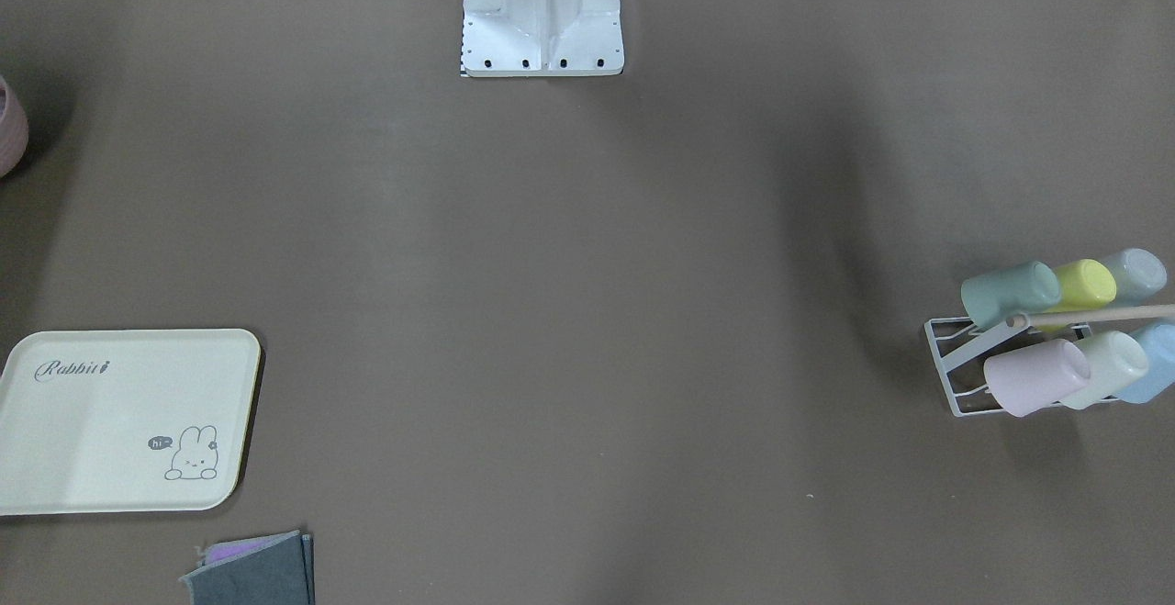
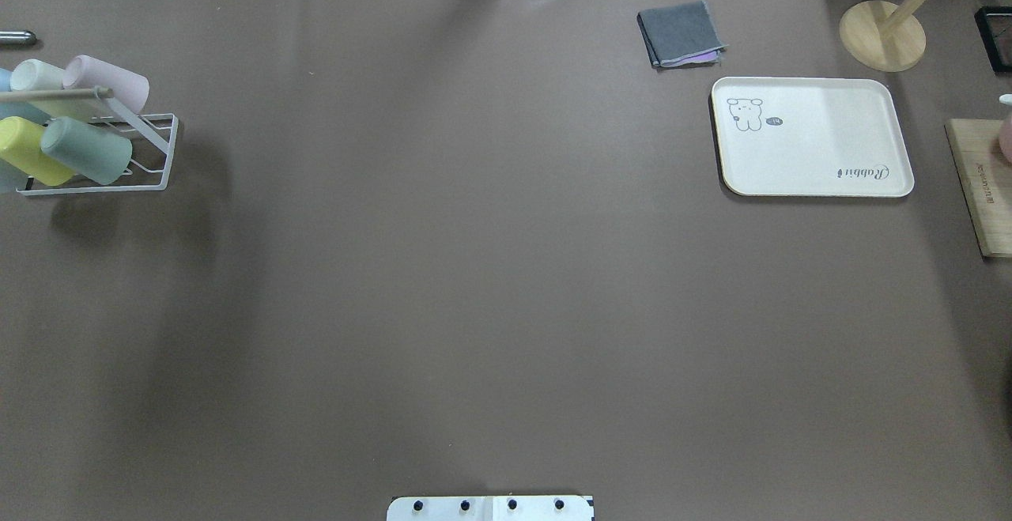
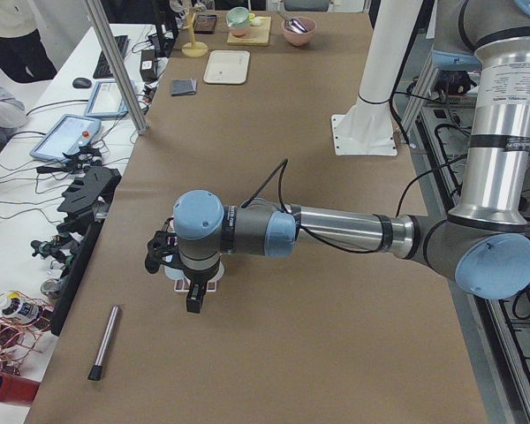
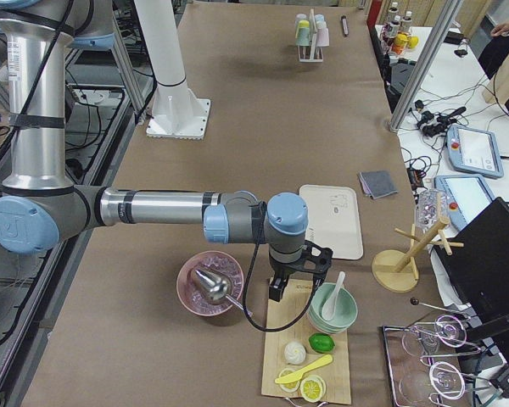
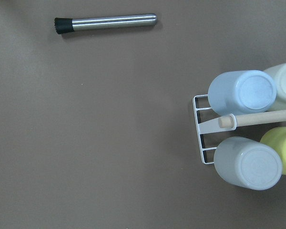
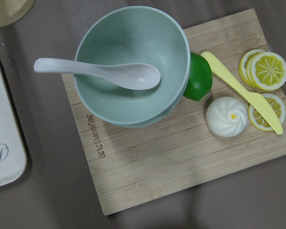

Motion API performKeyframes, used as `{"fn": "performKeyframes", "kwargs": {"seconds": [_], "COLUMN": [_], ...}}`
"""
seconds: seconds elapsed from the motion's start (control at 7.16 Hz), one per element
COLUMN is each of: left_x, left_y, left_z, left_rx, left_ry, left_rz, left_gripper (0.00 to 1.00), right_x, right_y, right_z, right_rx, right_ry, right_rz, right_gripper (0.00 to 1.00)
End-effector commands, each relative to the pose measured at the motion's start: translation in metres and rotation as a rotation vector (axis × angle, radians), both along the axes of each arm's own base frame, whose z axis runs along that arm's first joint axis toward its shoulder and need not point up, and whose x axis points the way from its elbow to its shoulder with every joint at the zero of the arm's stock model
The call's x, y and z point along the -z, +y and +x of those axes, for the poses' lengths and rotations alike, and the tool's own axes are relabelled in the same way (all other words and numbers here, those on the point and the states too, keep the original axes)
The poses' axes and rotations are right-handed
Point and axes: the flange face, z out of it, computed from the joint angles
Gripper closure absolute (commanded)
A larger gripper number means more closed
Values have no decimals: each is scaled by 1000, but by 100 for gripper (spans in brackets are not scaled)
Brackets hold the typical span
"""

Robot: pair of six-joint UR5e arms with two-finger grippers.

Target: Pick up and place green cup on tray

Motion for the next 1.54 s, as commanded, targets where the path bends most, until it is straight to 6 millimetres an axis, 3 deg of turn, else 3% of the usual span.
{"fn": "performKeyframes", "kwargs": {"seconds": [0.0, 0.28, 0.56, 0.98, 1.26, 1.4], "left_x": [1, -2, -1, 2, 4, -6], "left_y": [-1, 0, 6, 7, 7, 18], "left_z": [1, 1, 1, 1, 1, 3], "left_rx": [-1, -1, -1, 0, 1, 0], "left_ry": [-3, -4, -5, -5, -8, -2], "left_rz": [3, -4, 1, 3, 7, -5], "left_gripper": [1, 1, 1, 1, 1, 1], "right_x": [0, 2, -2, -3, -7, -2], "right_y": [-1, 0, 27, 24, 0, -1], "right_z": [0, 0, 14, 14, 12, 11], "right_rx": [-1, -2, -8, -4, 2, 4], "right_ry": [-1, -2, -47, -44, -58, -57], "right_rz": [2, 4, 18, 16, 12, 22], "right_gripper": [0, 0, 0, 0, 0, 0]}}
